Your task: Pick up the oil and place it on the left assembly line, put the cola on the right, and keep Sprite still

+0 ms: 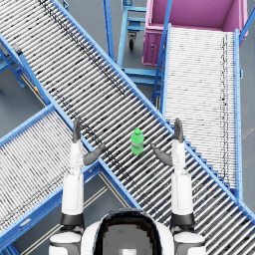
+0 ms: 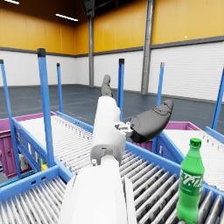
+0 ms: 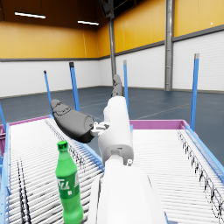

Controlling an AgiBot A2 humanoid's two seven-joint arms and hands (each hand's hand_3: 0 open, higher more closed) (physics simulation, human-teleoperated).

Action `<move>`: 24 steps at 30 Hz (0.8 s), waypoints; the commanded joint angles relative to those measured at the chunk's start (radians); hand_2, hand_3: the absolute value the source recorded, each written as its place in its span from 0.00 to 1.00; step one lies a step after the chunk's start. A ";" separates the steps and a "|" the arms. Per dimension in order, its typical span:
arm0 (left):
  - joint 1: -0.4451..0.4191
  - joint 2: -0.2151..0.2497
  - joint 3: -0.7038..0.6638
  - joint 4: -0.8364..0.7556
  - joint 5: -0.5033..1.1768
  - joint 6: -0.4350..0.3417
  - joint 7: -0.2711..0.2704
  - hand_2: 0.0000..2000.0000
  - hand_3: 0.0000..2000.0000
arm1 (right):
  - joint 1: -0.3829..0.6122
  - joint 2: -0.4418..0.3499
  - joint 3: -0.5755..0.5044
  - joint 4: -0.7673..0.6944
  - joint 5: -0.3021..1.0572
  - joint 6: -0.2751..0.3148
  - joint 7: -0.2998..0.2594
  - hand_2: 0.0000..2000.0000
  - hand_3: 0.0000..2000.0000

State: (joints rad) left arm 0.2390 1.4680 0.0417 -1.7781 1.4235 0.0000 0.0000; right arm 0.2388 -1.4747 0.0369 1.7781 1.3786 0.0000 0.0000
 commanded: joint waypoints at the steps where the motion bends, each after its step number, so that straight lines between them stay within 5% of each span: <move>1: 0.000 0.000 0.000 0.000 0.000 0.000 0.000 0.00 0.00 | 0.000 0.000 0.000 0.000 0.000 0.000 0.000 0.00 0.00; 24: -0.003 -0.014 0.010 0.001 -0.025 0.006 0.006 0.00 0.00 | -0.003 0.015 0.010 -0.001 -0.022 0.006 -0.006 0.00 0.00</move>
State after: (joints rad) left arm 0.2372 1.4458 0.0564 -1.7771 1.3860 0.0090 0.0090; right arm 0.2370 -1.4520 0.0520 1.7770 1.3450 0.0089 -0.0090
